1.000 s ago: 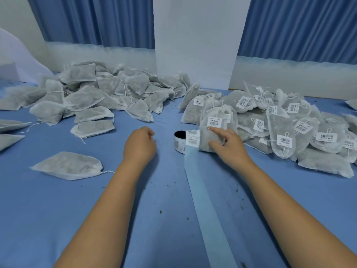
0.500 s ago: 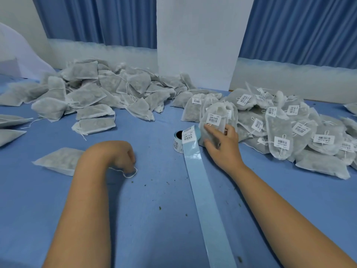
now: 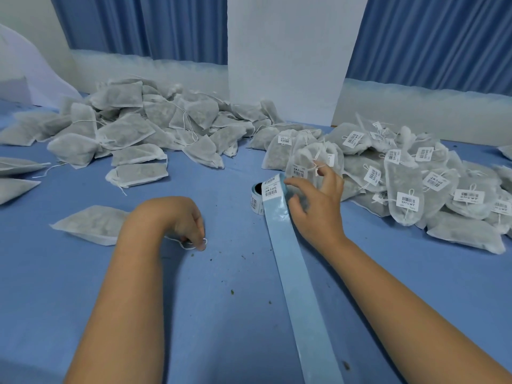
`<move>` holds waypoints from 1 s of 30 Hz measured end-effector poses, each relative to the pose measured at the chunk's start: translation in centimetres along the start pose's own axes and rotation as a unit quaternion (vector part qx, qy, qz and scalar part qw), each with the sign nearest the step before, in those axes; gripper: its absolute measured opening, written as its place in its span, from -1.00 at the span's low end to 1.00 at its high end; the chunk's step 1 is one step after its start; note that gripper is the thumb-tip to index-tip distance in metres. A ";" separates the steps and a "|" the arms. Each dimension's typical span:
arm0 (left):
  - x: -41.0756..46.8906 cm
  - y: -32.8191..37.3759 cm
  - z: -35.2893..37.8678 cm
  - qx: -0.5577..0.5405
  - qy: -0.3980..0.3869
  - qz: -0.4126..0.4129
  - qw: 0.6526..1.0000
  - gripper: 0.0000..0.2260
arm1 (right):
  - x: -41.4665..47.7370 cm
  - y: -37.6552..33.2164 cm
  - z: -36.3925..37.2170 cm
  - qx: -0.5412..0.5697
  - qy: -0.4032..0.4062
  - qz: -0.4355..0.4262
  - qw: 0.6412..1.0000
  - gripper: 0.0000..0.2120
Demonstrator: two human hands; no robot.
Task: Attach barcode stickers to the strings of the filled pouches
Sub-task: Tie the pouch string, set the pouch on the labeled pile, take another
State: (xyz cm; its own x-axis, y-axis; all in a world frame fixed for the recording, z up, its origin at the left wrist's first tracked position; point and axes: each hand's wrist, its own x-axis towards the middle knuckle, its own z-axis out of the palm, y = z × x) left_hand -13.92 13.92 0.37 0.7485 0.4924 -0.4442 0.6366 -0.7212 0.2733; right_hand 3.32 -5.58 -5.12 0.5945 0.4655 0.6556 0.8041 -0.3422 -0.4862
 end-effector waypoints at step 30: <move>1.9 6.2 2.4 -0.407 0.218 0.353 0.814 -0.82 | 0.2 -4.4 -1.3 0.279 -0.163 0.091 0.942 -0.65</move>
State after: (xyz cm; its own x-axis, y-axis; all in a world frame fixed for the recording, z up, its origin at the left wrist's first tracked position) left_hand -9.03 9.22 -0.88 0.8626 0.3503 0.3650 -0.2010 -0.4247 0.8827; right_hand -0.09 -5.00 -2.08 0.6175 0.6974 0.3638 0.5083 -0.0008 -0.8612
